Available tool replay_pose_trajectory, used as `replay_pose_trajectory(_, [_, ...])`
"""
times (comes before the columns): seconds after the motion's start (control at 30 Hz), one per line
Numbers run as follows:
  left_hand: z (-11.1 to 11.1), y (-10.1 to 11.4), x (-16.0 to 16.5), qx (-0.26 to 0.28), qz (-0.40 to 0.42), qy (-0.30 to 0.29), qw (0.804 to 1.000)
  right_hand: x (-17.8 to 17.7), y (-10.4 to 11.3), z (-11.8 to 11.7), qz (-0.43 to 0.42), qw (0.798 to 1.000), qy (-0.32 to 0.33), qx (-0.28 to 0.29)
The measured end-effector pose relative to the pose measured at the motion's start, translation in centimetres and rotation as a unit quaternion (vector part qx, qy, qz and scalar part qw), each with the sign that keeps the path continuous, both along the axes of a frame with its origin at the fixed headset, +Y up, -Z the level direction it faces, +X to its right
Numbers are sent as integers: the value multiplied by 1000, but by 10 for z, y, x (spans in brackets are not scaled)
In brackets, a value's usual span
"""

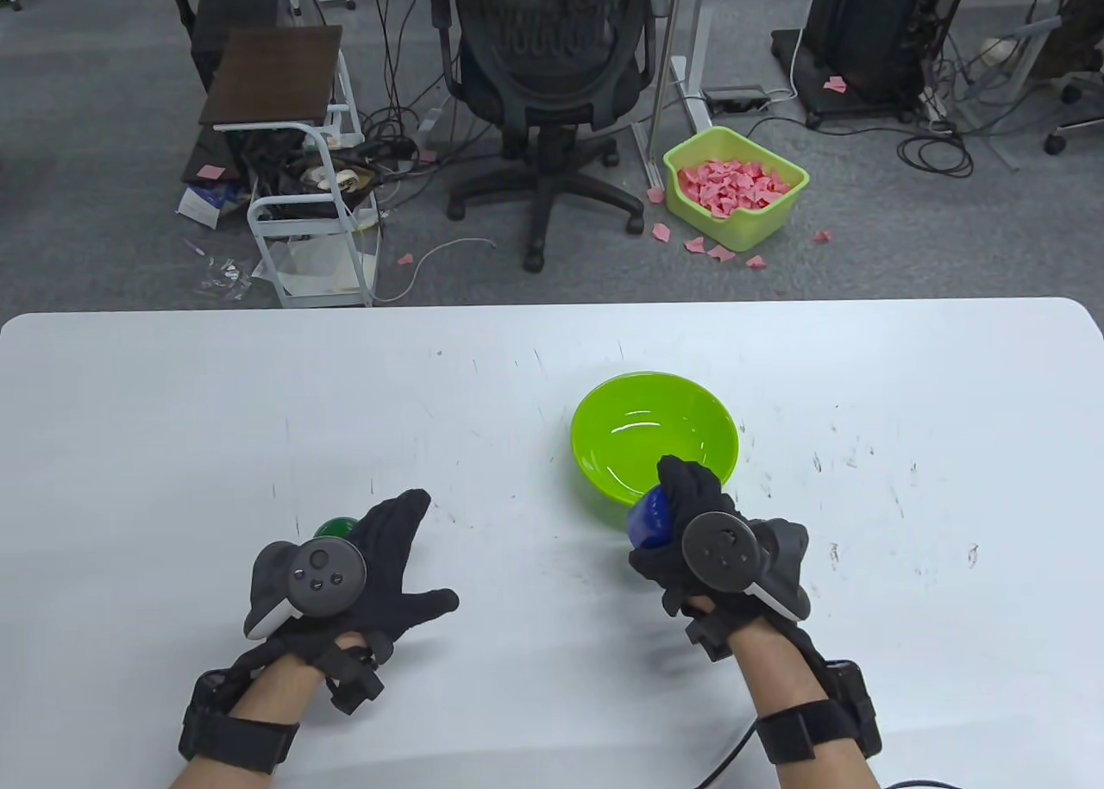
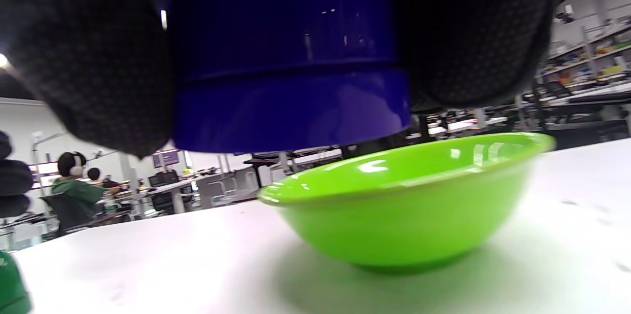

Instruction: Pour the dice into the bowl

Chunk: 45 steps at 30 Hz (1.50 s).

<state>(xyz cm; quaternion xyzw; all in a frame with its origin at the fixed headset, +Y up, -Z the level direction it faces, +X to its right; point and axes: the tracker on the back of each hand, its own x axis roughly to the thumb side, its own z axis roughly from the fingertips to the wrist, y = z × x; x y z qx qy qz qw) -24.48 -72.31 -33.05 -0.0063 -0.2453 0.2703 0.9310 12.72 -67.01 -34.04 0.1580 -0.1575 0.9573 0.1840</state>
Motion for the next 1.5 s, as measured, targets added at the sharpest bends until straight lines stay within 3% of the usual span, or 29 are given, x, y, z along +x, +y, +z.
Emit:
replay_pose_trajectory(0.5, [8,0,15,17,8,-20,1000,-88,31,-1,6,993,116,3])
replay_pose_trajectory(0.93, [13,3,18,45,44,-17,998,-159,30,10,10,979,202,-20])
replay_pose_trajectory(1.5, [13,1,17,57,72,-12,996,-177,18,12,-13,976,210,-65])
